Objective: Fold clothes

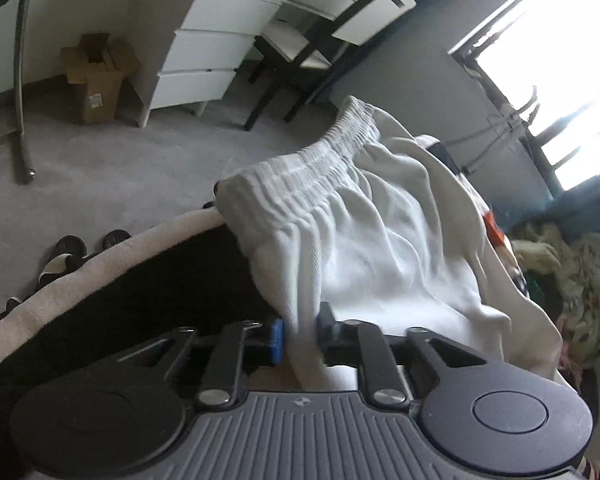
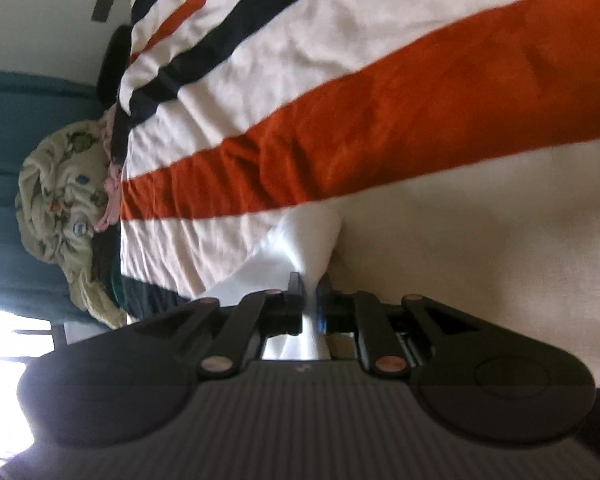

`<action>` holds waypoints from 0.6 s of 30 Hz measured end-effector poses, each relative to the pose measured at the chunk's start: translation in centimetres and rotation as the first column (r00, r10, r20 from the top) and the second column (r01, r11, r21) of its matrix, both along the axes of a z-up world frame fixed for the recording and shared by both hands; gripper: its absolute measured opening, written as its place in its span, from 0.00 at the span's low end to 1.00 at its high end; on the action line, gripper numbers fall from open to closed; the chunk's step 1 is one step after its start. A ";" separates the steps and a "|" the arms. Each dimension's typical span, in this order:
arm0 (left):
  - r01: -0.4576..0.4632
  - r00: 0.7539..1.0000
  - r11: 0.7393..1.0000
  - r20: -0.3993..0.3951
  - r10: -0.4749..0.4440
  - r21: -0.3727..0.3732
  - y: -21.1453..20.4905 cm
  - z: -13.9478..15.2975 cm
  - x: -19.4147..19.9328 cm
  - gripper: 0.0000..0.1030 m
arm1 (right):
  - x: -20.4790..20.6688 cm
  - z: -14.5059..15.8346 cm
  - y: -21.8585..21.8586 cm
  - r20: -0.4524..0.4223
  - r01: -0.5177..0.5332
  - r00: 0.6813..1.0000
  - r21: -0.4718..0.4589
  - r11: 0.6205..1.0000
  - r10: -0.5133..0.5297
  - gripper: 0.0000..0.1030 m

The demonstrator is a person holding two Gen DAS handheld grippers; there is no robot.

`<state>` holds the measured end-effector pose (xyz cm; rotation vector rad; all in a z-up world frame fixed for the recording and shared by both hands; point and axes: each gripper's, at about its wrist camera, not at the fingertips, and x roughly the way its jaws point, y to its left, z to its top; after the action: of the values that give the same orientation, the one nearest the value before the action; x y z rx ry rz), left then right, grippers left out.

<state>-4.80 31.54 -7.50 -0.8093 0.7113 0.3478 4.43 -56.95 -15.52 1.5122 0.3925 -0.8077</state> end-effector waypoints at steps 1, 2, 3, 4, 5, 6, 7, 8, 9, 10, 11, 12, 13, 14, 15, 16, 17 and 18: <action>0.010 1.000 1.000 -0.002 -0.010 0.021 -0.6 0.5 -0.5 0.38 | -0.2 0.2 0.0 -0.010 0.014 1.000 -0.015 1.000 -0.014 0.19; 0.019 1.000 0.998 -0.005 -0.019 0.053 -1.3 1.1 -0.7 0.48 | -0.3 0.5 -0.1 -0.020 0.028 0.999 -0.030 0.999 -0.028 0.28; 0.032 0.999 0.995 -0.003 -0.032 0.090 -1.9 1.8 -1.0 0.52 | 0.1 1.0 0.0 -0.008 0.007 1.000 -0.068 0.998 -0.007 0.40; 0.044 0.999 0.991 0.002 -0.044 0.123 -2.6 2.6 -1.0 0.59 | 0.5 1.6 0.2 0.007 -0.020 1.000 -0.111 0.994 0.020 0.45; 0.055 0.998 0.987 0.007 -0.056 0.153 -3.3 3.4 -0.8 0.65 | 1.0 2.2 0.3 0.020 -0.045 0.999 -0.153 0.987 0.049 0.54; 0.064 0.998 0.981 0.017 -0.068 0.184 -4.1 4.2 -0.6 0.66 | 1.5 2.7 0.4 0.033 -0.069 0.996 -0.195 0.978 0.077 0.56; 0.072 0.996 0.974 0.028 -0.080 0.216 -5.0 5.0 -0.4 0.69 | 1.9 3.3 0.5 0.044 -0.093 0.993 -0.237 0.967 0.106 0.56; 0.090 0.994 0.966 0.040 -0.103 0.244 -6.0 5.8 0.0 0.72 | 2.4 3.9 0.6 0.053 -0.116 0.989 -0.279 0.953 0.136 0.56; 0.114 0.990 0.957 0.046 -0.131 0.265 -7.1 6.5 0.6 0.73 | 2.9 4.4 0.8 0.062 -0.137 0.984 -0.321 0.937 0.165 0.56; 0.139 0.986 0.949 0.048 -0.159 0.284 -8.3 7.2 1.3 0.73 | 3.3 5.0 0.9 0.069 -0.158 0.978 -0.362 0.919 0.195 0.57; 0.164 0.981 0.939 0.049 -0.187 0.303 -9.5 7.9 1.9 0.73 | 3.8 5.6 1.0 0.074 -0.177 0.972 -0.403 0.898 0.225 0.60; 0.187 0.975 0.928 0.053 -0.215 0.321 -10.7 8.6 2.7 0.73 | 4.3 6.1 1.1 0.079 -0.195 0.964 -0.443 0.875 0.255 0.64; 0.212 0.967 0.918 0.063 -0.246 0.336 -12.2 9.3 3.4 0.73 | 5.2 6.5 1.2 0.067 -0.242 0.949 -0.473 0.847 0.308 0.69; 0.236 0.958 0.906 0.074 -0.278 0.351 -13.8 10.0 4.1 0.73 | 6.4 6.6 1.5 0.039 -0.305 0.928 -0.495 0.814 0.371 0.72; 0.261 0.946 0.895 0.088 -0.311 0.362 -15.5 10.7 4.8 0.74 | 7.6 6.5 1.9 0.007 -0.369 0.901 -0.512 0.776 0.433 0.71; 0.284 0.934 0.883 0.101 -0.344 0.373 -17.3 11.3 5.5 0.74 | 8.7 6.5 2.2 -0.026 -0.430 0.870 -0.527 0.733 0.492 0.72; 0.308 0.919 0.869 0.114 -0.377 0.388 -19.2 12.0 6.1 0.75 | 9.9 6.5 2.5 -0.060 -0.489 0.834 -0.540 0.685 0.548 0.72; 0.329 0.905 0.854 0.124 -0.407 0.403 -21.1 12.4 6.8 0.76 | 11.1 6.4 2.8 -0.095 -0.544 0.794 -0.549 0.634 0.600 0.71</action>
<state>2.03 10.45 4.86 -0.3236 0.5666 0.0407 15.53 -54.10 -9.09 0.7844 0.4837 -0.2798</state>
